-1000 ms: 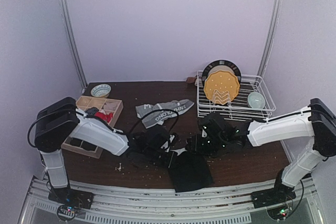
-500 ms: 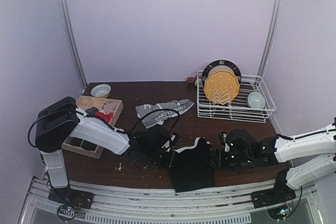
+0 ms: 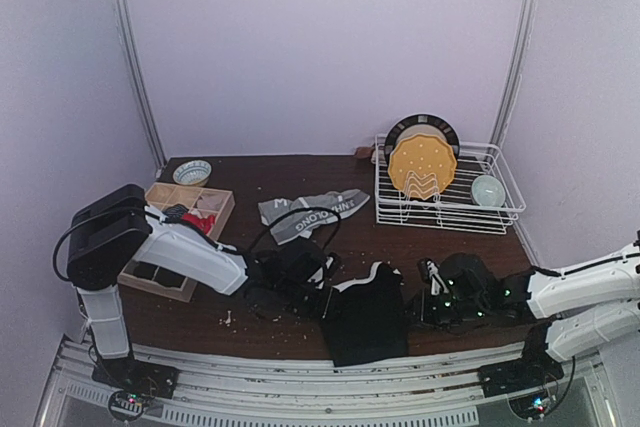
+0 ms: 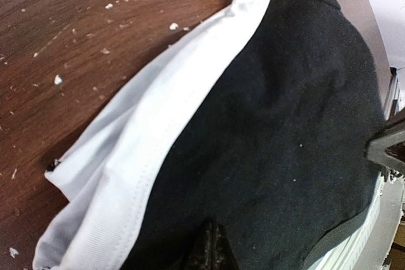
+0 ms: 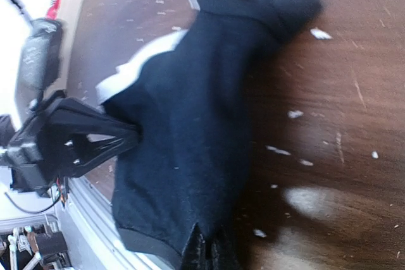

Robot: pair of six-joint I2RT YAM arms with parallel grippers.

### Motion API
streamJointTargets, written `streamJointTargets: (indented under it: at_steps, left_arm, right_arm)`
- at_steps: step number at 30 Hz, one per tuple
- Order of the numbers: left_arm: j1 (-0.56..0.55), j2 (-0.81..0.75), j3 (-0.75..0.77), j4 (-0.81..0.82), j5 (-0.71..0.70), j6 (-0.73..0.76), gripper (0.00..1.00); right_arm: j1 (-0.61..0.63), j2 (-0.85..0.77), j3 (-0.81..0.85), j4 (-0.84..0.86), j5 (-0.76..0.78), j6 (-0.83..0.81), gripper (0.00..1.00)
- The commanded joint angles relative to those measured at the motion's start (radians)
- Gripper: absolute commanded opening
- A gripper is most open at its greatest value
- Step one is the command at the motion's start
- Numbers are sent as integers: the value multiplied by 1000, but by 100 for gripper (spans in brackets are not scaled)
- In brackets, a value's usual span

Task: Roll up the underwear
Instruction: Pick up the underwear from the center of the board.

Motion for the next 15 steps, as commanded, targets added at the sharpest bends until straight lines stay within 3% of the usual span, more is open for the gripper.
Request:
streamJointTargets:
  at_steps: [1, 7, 15]
  left_arm:
    - [5, 34, -5, -45, -25, -12, 0]
    - [4, 43, -11, -29, -16, -24, 0]
    - [4, 42, -25, -11, -10, -34, 0]
  right_arm:
    - [26, -43, 55, -39, 10, -36, 0]
    - [75, 4, 165, -68, 25, -58, 0]
    - [145, 254, 305, 16, -15, -57, 0]
